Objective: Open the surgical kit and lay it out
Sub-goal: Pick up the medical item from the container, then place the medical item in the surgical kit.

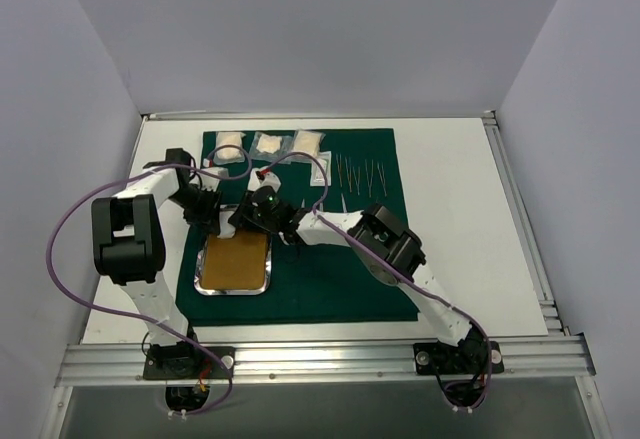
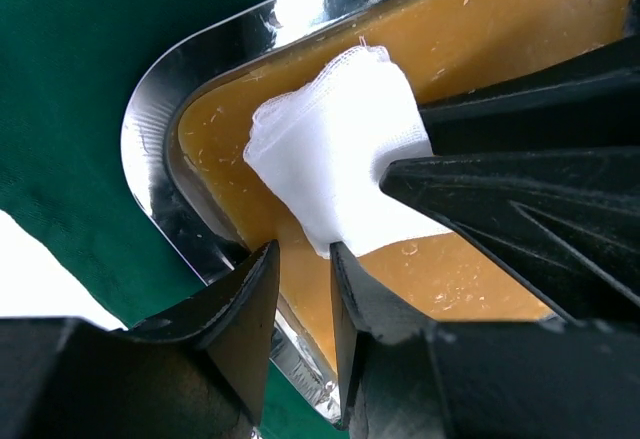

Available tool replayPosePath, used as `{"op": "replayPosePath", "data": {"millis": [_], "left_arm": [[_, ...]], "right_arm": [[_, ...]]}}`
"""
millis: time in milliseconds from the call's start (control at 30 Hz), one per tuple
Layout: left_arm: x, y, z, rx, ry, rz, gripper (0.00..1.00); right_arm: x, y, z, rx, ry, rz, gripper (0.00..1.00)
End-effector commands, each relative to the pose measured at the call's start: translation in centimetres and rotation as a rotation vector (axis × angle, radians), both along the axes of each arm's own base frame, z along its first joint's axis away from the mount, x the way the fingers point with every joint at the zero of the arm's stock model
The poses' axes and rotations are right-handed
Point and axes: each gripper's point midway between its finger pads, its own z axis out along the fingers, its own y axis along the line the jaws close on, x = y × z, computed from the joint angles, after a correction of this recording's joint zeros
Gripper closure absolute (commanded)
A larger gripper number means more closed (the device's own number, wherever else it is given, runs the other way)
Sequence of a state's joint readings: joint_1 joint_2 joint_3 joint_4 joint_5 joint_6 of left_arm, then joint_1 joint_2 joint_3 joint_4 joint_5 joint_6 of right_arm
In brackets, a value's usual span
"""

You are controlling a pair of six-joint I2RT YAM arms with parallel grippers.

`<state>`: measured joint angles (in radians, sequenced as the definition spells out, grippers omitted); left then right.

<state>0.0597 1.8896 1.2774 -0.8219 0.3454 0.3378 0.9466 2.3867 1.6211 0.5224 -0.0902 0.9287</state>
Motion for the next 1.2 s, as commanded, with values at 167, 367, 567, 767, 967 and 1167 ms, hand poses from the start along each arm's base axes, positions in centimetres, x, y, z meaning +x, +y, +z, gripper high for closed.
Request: {"op": "replayPosePath", "data": {"millis": [167,367,567,767,967,1167], "left_arm": [[1.8,-0.1,0.0,0.001,-0.042,-0.007,0.64],[1.6,0.0,0.2,0.005,-0.041,-0.008,0.64],[1.0,-0.1,4.1,-0.029,-0.096,-0.033,0.61],[0.8,-0.3,10.1,-0.094,-0.199,-0.047,0.57],[0.8,-0.5,11.4,-0.104,-0.222,-0.046,0.56],[0.6,-0.1,10.2,-0.087,-0.192,-0.034,0.56]], "right_arm": [[0.1,1.2,-0.7,0.068,0.042,0.023,0.78],[0.5,0.7,0.1,0.079,0.020,0.000,1.00],[0.9,0.1,6.1,0.101,-0.094,0.015,1.00],[4.5,-3.8,12.5,0.112,-0.249,-0.015,1.00],[10.2,-8.9,14.4,0.061,-0.343,-0.108,1.00],[13.9,-10.9,12.2,0.057,-0.317,-0.173,1.00]]}}
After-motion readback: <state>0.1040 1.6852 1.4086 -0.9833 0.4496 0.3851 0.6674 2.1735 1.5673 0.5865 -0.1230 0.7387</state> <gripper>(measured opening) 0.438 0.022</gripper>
